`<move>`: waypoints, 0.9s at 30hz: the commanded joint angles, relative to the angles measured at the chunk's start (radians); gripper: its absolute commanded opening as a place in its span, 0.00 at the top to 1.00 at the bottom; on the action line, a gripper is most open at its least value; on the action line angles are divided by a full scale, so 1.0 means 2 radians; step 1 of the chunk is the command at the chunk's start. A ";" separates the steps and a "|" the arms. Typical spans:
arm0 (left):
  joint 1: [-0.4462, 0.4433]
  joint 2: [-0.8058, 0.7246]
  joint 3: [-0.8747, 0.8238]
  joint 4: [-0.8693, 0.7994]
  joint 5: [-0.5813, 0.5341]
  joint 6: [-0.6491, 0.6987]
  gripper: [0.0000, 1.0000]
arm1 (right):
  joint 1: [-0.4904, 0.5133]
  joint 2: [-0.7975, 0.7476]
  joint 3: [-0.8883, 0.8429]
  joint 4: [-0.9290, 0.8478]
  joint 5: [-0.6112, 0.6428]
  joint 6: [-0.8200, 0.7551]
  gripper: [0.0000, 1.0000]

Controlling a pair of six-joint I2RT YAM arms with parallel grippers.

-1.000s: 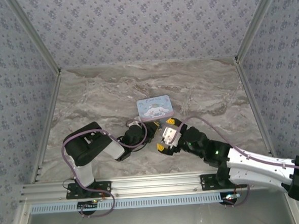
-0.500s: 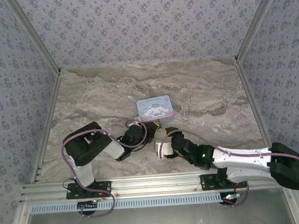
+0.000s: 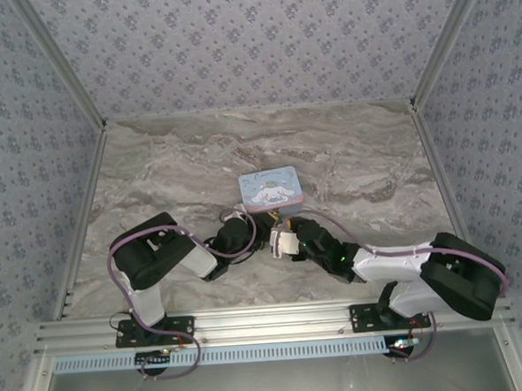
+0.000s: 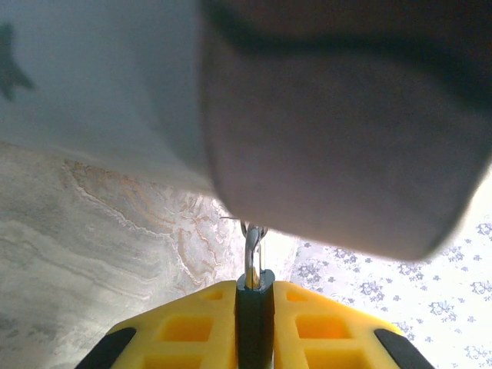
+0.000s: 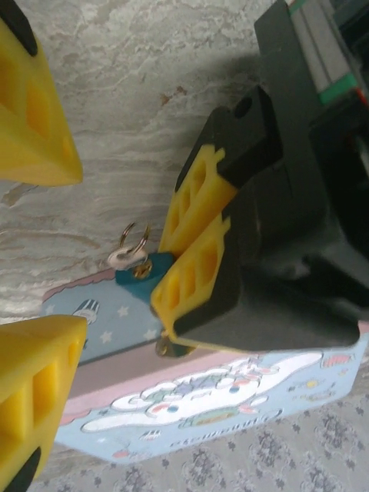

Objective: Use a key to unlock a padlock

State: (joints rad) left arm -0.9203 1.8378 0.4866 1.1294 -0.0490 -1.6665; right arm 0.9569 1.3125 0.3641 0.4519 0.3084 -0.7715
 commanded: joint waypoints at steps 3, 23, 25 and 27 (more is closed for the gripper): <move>0.003 -0.008 0.001 0.029 0.003 -0.007 0.85 | -0.002 0.030 0.003 0.064 -0.014 -0.007 0.55; 0.003 0.001 0.002 0.039 0.005 -0.014 0.85 | -0.004 0.068 0.010 0.108 0.006 0.002 0.80; 0.003 0.002 0.002 0.040 0.006 -0.016 0.85 | -0.004 0.074 0.010 0.117 0.011 0.003 0.80; 0.002 0.004 0.002 0.041 0.006 -0.016 0.85 | -0.005 0.077 0.010 0.121 0.014 0.004 0.80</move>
State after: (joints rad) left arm -0.9176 1.8381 0.4866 1.1339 -0.0452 -1.6890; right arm 0.9531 1.4483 0.3653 0.6590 0.3111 -0.7753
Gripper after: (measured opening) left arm 0.156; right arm 0.201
